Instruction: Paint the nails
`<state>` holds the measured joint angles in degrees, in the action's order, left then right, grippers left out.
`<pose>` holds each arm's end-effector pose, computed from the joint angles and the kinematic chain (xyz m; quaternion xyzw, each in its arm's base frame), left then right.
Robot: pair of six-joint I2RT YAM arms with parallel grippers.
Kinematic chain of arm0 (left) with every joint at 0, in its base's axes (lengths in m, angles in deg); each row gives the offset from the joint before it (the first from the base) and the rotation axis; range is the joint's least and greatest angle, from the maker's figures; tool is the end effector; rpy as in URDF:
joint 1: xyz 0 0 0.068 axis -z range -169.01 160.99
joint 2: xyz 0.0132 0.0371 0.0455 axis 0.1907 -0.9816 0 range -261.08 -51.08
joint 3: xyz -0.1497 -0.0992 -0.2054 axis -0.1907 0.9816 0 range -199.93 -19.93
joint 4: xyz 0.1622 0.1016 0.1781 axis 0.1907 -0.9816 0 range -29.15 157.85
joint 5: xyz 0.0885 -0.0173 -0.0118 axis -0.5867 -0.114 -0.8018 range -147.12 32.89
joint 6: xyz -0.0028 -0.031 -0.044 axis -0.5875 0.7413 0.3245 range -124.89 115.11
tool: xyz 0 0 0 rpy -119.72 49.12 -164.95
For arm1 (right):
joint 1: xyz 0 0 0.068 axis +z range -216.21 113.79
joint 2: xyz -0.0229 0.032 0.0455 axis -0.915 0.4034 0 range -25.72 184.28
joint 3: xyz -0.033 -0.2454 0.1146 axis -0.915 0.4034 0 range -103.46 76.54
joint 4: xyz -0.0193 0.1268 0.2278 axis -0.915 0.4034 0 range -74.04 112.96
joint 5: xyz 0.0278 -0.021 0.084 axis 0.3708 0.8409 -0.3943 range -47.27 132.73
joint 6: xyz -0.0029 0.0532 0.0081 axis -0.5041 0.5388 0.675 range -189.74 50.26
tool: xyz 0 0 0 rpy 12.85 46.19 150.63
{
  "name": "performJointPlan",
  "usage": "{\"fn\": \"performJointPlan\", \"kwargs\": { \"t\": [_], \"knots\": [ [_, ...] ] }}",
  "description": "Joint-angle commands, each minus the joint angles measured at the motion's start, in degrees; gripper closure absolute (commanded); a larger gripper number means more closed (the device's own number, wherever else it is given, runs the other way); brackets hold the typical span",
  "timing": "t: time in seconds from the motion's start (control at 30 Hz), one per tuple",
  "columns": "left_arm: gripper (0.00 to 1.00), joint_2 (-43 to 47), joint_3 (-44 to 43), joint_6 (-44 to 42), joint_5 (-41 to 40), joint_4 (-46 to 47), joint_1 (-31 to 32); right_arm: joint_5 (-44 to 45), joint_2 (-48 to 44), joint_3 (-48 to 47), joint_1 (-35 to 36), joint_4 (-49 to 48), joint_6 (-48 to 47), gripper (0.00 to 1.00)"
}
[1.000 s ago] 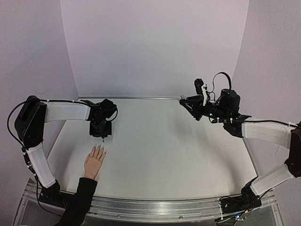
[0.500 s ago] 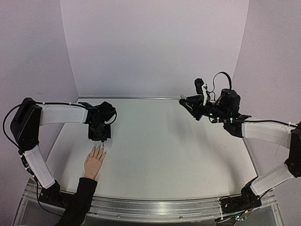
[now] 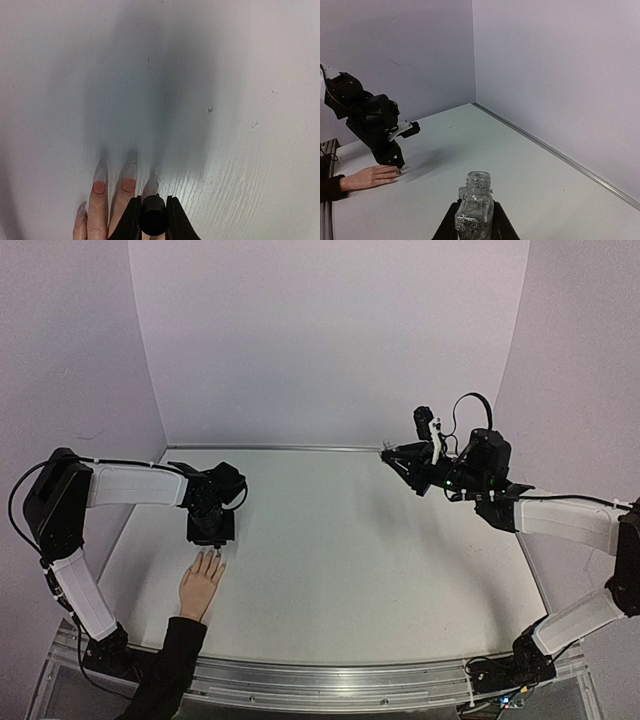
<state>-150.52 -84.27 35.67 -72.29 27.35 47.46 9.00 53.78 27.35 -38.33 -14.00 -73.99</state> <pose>0.2672 -0.1858 0.1772 -0.0517 0.9822 0.0251 0.1788 0.2713 0.1658 0.3007 -0.3844 0.5957 0.3395 0.6182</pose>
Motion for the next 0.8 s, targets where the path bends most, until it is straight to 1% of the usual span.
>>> {"fn": "performJointPlan", "kwargs": {
  "t": [0.0, 0.77],
  "knots": [
    [1.00, -0.45, -0.09, 0.45, -0.46, 0.87, 0.09, -0.64, -0.14, -2.51, -0.16, -2.97, 0.47, 1.00],
    [1.00, -2.49, -2.76, -2.68, -3.38, 1.34, -1.28, -0.56, -0.14, -2.49, -0.18, -2.92, 0.56, 1.00]
  ]
}}
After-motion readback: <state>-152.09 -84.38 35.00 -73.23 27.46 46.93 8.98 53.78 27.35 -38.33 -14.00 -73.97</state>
